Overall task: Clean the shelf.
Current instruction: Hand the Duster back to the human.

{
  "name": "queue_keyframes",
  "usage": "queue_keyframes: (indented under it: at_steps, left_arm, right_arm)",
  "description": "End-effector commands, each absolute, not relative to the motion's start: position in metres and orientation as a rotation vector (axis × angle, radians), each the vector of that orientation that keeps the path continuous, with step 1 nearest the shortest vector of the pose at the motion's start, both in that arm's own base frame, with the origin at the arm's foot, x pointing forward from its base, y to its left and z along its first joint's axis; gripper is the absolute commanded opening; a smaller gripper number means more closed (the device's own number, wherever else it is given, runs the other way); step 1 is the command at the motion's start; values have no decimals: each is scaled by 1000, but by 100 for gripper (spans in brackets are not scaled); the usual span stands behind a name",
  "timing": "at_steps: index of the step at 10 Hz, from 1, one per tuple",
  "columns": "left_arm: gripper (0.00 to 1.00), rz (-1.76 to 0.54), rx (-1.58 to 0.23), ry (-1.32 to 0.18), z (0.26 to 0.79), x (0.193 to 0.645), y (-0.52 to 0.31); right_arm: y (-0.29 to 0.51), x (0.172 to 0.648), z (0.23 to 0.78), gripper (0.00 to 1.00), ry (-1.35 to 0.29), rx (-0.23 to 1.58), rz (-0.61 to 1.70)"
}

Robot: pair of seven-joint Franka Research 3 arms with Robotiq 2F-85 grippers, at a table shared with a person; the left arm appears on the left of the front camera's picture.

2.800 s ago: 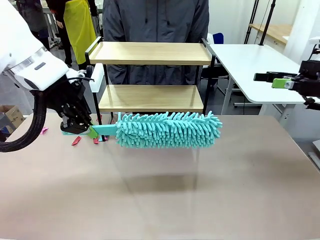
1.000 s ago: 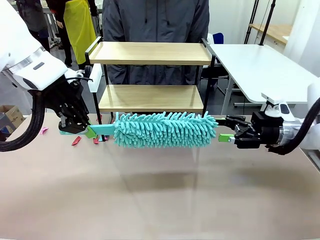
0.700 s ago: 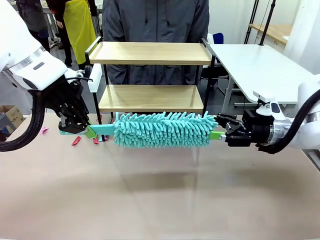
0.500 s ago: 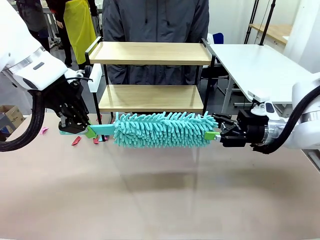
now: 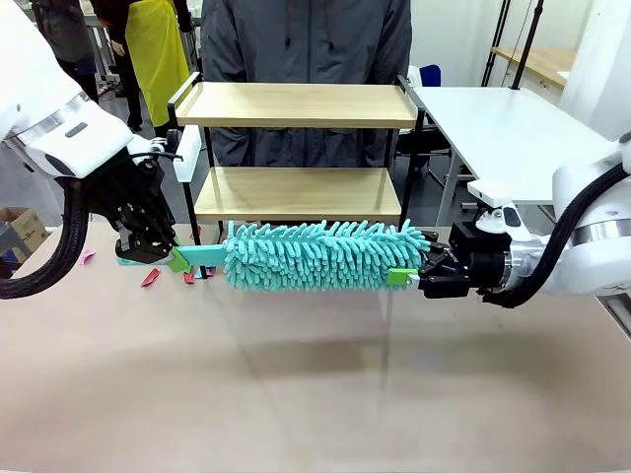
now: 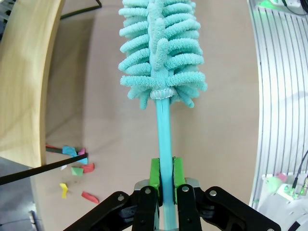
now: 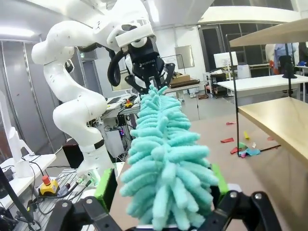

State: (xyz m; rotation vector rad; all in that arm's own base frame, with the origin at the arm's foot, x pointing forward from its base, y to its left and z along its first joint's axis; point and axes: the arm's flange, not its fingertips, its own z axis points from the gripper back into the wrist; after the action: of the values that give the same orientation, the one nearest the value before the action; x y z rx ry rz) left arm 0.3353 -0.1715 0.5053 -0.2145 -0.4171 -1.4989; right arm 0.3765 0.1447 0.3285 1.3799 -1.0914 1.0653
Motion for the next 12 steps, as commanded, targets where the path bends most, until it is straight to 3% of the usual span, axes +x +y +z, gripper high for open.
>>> queue_keyframes:
  at_steps: [1,2,3,5,6,7,8,12]
  left_arm:
    - [13,-1481,-234,-424,508,334,-173]
    - [13,-1481,-234,-424,508,334,-173]
    - [13,-1481,-234,-424,508,334,-173]
    - [13,-1481,-234,-424,508,334,-173]
    - [13,-1481,-234,-424,508,334,-173]
    - [13,-1481,-234,-424,508,334,-173]
    - [13,-1481,-234,-424,508,334,-173]
    - [13,-1481,-234,-424,508,334,-173]
  right_arm:
    - [150,385,334,42,-1052,1406,1039]
    - [149,386,334,41,-1052,1409,1035]
    - [148,386,334,0,-1052,1411,1037]
    - [145,387,334,0,-1036,1406,1052]
    - [142,388,336,18,-1036,1402,1056]
    - [140,388,337,5,-1036,1396,1057]
    - [139,388,337,0,-1036,1394,1059]
    - [137,388,337,0,-1061,1396,1082]
